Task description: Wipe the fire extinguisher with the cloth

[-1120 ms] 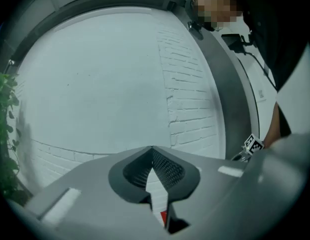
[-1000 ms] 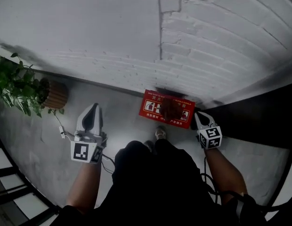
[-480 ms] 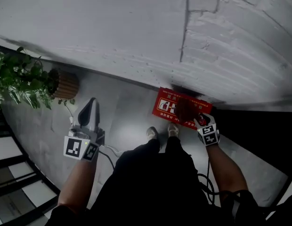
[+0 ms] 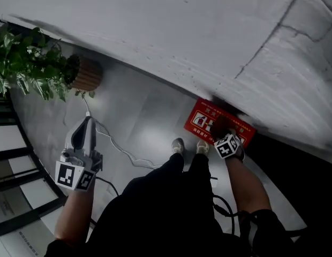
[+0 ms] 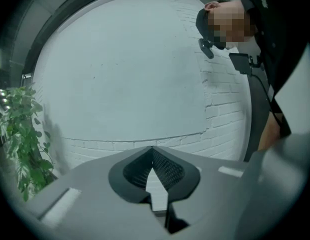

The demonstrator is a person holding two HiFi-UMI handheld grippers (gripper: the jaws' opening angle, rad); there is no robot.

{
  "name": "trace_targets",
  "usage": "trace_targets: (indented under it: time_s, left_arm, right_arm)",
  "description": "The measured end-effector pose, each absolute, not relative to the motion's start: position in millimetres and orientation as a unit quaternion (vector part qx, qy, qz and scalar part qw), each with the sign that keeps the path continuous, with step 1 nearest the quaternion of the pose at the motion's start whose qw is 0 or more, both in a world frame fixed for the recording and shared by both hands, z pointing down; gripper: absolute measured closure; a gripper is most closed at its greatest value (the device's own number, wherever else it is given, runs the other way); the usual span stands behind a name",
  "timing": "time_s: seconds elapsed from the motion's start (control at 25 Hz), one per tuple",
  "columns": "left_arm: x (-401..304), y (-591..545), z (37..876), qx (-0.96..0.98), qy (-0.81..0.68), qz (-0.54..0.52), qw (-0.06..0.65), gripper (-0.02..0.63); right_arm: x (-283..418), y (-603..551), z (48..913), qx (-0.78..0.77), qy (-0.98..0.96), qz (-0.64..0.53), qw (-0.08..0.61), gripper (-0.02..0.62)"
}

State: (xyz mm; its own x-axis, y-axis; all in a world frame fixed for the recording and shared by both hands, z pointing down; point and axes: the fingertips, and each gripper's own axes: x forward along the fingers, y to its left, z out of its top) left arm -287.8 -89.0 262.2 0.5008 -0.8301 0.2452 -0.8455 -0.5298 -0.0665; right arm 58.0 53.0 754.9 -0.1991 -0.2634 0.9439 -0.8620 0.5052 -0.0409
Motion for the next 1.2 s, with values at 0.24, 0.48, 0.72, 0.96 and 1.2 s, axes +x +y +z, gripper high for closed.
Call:
trace_targets:
  time_s: [0.24,0.48,0.72,0.96,1.2]
  left_arm:
    - [-339,-63,263,0.831,-0.538,0.134,0.044,0.606]
    - [-372,-31,269,0.802,-0.569,0.179,0.031,0.606]
    - [-391,0,280,0.777,-0.59,0.217,0.04,0.606]
    - [-371,-16,277,0.803,-0.561,0.201,0.029,0.606]
    - [-319,-52,279,0.846,-0.508,0.162,0.025,0.606]
  right_arm:
    - [32,23,741,0.354,-0.759,0.208,0.506,0.511]
    - [-18,-55,741,0.314,-0.795,0.196,0.481,0.512]
    - [-33,-91,765,0.268,-0.79,0.206,0.512,0.512]
    - [0,-66,762,0.278,-0.773,0.258,0.509,0.518]
    - [88,13,760,0.324,-0.732,0.334,0.498,0.522]
